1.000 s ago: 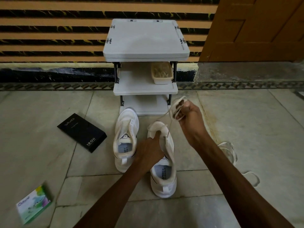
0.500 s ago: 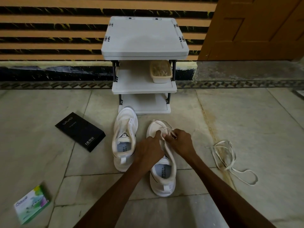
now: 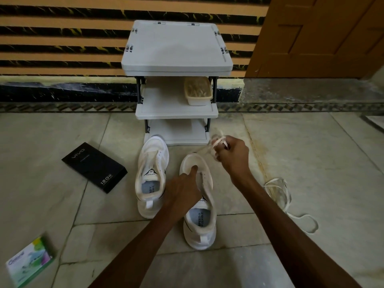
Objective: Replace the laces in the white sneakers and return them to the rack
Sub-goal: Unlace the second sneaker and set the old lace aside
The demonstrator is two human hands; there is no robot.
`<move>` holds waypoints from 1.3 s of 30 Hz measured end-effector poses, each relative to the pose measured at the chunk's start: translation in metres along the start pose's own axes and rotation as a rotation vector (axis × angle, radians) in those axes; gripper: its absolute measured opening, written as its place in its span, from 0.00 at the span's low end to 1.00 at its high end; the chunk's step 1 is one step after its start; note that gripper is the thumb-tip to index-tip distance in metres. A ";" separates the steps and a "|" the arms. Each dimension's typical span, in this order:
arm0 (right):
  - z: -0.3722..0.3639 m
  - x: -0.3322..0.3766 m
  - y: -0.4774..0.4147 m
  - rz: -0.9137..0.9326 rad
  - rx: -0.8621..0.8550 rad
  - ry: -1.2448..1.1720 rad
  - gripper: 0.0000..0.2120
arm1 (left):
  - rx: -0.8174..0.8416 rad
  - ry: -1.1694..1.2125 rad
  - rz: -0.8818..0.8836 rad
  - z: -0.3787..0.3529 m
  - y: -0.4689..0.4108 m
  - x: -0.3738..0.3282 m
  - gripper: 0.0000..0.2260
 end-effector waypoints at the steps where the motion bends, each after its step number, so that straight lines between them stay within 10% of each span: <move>1: 0.001 -0.002 0.002 -0.004 0.013 0.055 0.07 | -0.008 -0.004 -0.003 0.000 0.001 0.000 0.33; 9: 0.037 -0.004 0.030 -0.087 0.318 0.349 0.14 | -0.093 -0.043 0.006 0.003 0.007 -0.003 0.25; 20: 0.102 0.028 0.062 0.022 0.249 0.328 0.14 | -0.300 -0.140 -0.123 0.014 -0.008 -0.018 0.15; 30: 0.082 0.030 0.050 0.197 0.289 0.303 0.12 | -0.034 0.315 -0.178 0.011 -0.069 0.010 0.32; 36: 0.091 0.043 0.039 0.195 0.174 0.167 0.11 | 0.171 0.492 -0.462 0.015 -0.078 -0.029 0.11; 39: 0.099 0.035 0.028 0.122 0.086 0.119 0.12 | 0.355 0.603 -0.455 0.002 -0.073 -0.042 0.15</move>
Point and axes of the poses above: each hand's wrist, its own y-axis away from the middle knuckle, its own z-axis out of the back of the hand, x = y × z, the point moved 4 cm from there along -y, towards the middle knuckle, and after that the axes turned 13 degrees about -z, right-handed, at the moved point
